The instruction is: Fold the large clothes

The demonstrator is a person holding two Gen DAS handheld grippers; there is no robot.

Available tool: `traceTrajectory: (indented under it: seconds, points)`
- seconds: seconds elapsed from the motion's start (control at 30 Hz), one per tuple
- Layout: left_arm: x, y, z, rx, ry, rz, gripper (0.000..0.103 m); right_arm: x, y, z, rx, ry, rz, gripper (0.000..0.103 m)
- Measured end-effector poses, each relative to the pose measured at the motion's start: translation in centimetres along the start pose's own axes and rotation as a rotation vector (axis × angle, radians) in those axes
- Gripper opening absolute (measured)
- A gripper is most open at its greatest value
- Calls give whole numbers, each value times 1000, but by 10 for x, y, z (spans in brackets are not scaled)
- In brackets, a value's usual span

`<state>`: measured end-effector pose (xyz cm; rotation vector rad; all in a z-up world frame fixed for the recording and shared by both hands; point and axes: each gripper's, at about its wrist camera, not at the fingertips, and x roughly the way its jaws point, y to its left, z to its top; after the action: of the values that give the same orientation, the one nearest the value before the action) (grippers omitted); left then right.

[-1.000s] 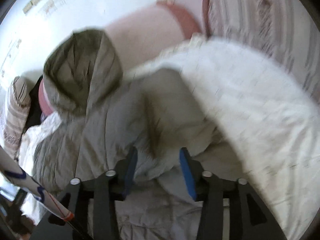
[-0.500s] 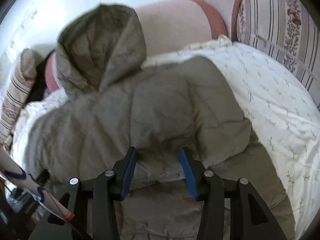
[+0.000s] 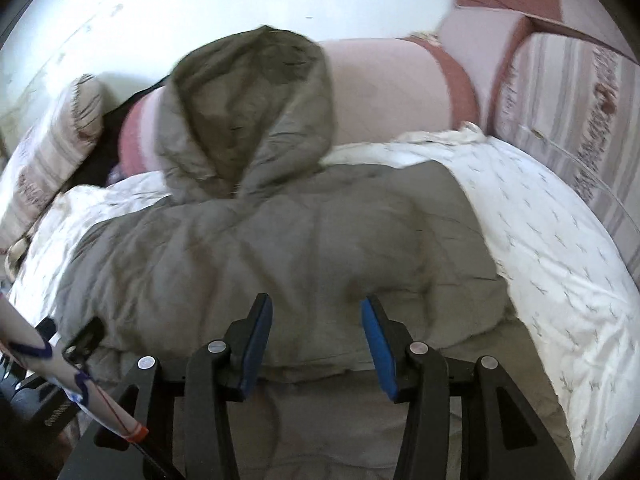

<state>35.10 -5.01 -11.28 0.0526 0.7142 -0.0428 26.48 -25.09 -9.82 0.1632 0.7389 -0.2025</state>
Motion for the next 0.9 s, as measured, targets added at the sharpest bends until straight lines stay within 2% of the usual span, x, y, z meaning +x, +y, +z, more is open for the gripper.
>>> traceTrajectory:
  seconds: [0.3,0.5,0.6,0.7,0.9]
  points:
    - [19,-18,-13,62,60,17,89,36,-6,-10,31,139,-20,51]
    - [21,-18,-15,62,61,21,89,29,-2,-10,14,122,-33,53]
    - [19,-18,-16,64,55,23,89,19,-4,-6,34,85,-9,53]
    - [18,-19,-16,68,50,25,89,13,-9,0,42,42,-35,53]
    - [18,-20,-16,74,48,27,89,25,-24,0,74,72,-64,53]
